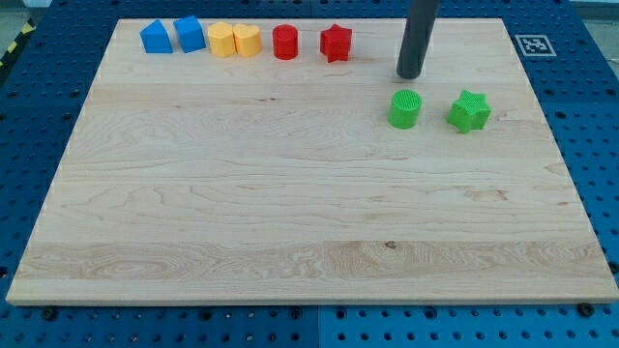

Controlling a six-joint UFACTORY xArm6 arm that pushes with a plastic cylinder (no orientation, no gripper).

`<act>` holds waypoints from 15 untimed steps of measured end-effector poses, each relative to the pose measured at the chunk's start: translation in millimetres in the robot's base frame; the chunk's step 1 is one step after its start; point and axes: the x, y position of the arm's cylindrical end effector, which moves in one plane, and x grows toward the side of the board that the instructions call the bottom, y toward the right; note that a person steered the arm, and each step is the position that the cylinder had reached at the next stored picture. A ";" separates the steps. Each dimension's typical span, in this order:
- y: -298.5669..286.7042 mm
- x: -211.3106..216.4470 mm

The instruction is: Push the yellow heart beside the green circle in a horizontal line

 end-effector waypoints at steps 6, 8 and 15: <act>-268.7 -102.0; -258.3 -70.9; -142.9 14.8</act>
